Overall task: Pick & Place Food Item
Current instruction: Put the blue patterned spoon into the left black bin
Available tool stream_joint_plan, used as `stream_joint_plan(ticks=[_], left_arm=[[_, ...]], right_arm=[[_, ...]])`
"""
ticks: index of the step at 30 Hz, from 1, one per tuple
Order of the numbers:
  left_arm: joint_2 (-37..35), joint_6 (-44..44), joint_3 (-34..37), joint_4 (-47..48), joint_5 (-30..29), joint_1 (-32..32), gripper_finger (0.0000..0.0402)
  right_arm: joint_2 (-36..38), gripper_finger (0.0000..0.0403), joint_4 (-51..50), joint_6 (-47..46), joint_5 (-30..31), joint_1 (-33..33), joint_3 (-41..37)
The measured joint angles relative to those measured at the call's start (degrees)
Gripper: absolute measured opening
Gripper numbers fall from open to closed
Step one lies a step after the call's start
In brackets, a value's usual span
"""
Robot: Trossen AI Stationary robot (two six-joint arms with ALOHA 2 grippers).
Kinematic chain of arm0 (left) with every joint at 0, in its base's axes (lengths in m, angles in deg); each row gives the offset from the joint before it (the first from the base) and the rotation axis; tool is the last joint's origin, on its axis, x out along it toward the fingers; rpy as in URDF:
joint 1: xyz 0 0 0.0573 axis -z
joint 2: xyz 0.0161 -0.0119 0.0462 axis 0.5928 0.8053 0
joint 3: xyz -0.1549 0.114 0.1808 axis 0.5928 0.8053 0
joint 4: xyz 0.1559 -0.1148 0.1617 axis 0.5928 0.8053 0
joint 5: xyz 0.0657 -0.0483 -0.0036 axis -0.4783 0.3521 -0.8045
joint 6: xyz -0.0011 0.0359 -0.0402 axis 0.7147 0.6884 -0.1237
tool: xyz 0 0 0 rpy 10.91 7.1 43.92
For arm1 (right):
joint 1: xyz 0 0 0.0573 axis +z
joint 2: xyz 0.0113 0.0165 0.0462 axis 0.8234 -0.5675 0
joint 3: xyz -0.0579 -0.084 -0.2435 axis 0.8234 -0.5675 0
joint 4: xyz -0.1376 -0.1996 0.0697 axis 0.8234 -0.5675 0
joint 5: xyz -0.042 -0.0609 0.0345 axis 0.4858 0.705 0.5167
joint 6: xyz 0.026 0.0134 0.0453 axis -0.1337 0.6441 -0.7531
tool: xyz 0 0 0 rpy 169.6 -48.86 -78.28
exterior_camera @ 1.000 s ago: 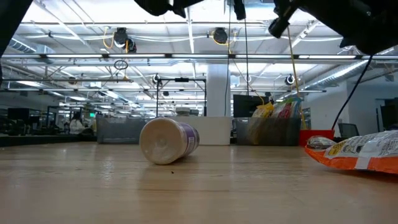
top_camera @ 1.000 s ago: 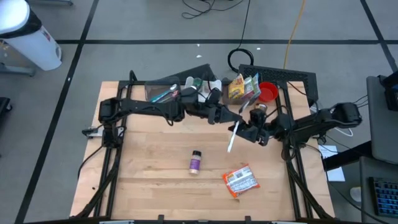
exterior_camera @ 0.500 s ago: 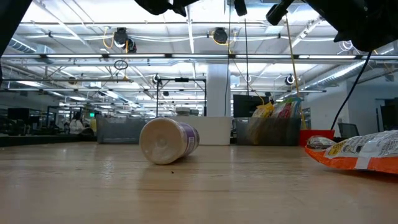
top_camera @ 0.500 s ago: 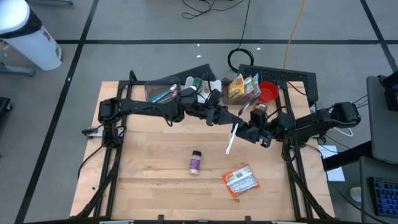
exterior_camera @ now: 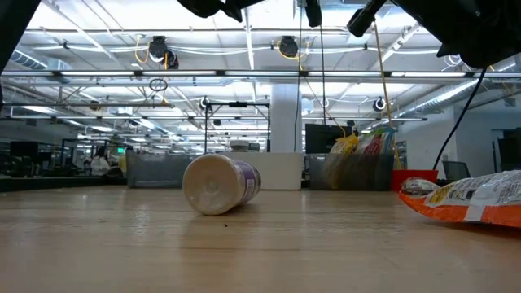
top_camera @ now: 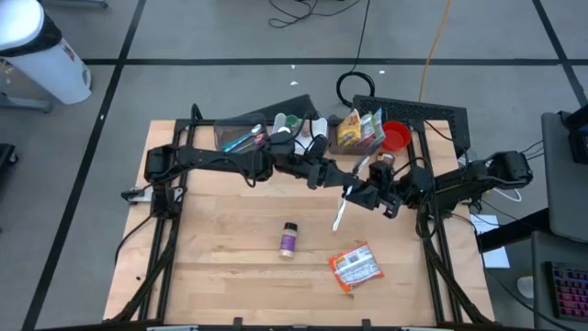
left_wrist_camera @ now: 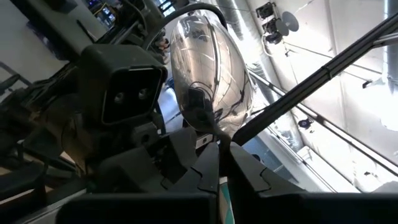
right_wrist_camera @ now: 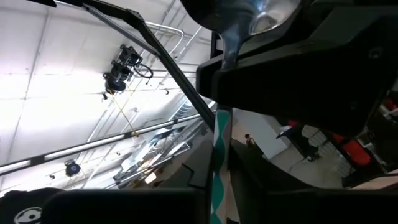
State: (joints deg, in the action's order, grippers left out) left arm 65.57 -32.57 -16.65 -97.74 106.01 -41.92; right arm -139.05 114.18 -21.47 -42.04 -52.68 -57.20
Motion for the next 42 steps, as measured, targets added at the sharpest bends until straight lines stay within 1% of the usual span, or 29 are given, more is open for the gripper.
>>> stream_joint_plan(ticks=[7,15,24,27,31,34,37,39,42], left_arm=[[0.0,0.3,0.0,0.2,0.7,-0.3,0.0034],[0.0,2.2,0.0,-1.1,4.5,-1.9,0.0039],[0.1,4.1,0.0,-1.4,6.3,-3.2,0.0046],[0.1,4.2,0.0,-2.1,6.7,-3.9,0.0068],[0.1,3.4,-0.5,-3.7,7.4,-6.0,0.0112],[0.1,3.1,-1.9,-4.2,10.6,-8.0,0.0143],[0.1,2.2,-3.7,-3.6,16.6,-9.7,0.0162],[0.1,2.5,-5.4,-1.1,20.6,-10.4,0.0168],[0.1,5.7,-8.6,5.4,23.9,-10.5,0.0170]], right_arm=[[0.0,0.0022,-0.2,0.9,0.1,0.0,0.0],[0.1,0.0020,0.3,1.0,0.3,0.0,0.0],[0.1,0.0019,0.2,1.5,1.5,0.0,0.0],[0.1,0.0019,0.0,1.7,1.7,0.0,0.0],[0.1,0.0019,0.1,1.5,1.8,-0.5,0.0],[0.7,0.0019,-0.3,0.7,1.7,-1.6,0.0],[2.2,0.0019,-0.9,0.5,1.8,-3.3,0.0],[3.5,0.0019,-3.0,0.3,1.8,-4.6,0.0],[6.4,0.0019,-7.9,0.3,3.2,-6.5,0.0]])
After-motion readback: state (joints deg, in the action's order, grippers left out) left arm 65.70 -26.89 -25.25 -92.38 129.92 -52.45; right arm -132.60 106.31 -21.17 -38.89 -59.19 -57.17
